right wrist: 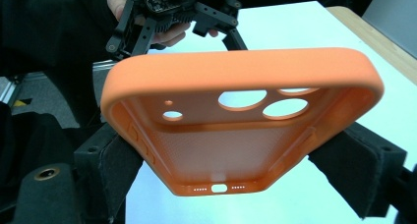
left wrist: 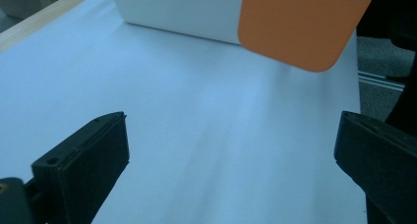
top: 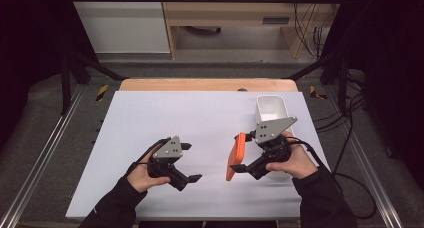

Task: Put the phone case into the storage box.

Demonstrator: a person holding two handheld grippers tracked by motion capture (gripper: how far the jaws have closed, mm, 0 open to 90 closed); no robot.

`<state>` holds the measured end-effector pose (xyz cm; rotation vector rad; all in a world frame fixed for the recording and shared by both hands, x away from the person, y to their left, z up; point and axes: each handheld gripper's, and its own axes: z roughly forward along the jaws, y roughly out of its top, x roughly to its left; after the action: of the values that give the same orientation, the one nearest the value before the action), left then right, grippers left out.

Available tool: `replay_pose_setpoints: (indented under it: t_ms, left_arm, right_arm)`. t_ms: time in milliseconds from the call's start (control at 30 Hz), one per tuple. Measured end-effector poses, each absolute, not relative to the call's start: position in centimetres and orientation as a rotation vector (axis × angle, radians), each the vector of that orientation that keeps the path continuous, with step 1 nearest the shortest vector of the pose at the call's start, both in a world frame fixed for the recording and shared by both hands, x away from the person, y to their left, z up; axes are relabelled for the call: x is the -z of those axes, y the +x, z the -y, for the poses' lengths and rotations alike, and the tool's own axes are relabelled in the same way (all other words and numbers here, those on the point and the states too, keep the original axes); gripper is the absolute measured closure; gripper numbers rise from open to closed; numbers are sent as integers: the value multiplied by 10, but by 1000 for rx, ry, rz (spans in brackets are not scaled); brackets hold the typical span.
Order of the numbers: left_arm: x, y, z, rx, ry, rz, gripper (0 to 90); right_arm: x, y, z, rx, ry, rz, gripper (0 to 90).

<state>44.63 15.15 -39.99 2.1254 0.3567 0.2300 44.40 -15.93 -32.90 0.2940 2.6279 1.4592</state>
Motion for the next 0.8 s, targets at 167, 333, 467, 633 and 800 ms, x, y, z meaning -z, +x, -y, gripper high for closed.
replay_pose_setpoints:
  t_ms: [167,333,467,633,800]
  left_arm:
    - [404,448,-168,-252,2080,-423,0]
    - [408,448,-188,-279,2036,-484,0]
    - [411,449,-203,-303,1988,-537,0]
    - [414,450,-219,-347,1950,-602,0]
    - [417,450,-233,-373,1930,-650,0]
  right_arm:
    - [324,444,165,-1458,327,-2600,159]
    - [317,446,173,-1469,374,-2566,159]
    - [313,448,178,-1465,411,-2545,159]
    - [307,452,184,-1471,477,-2510,159]
    - [303,456,190,-1459,535,-2470,158]
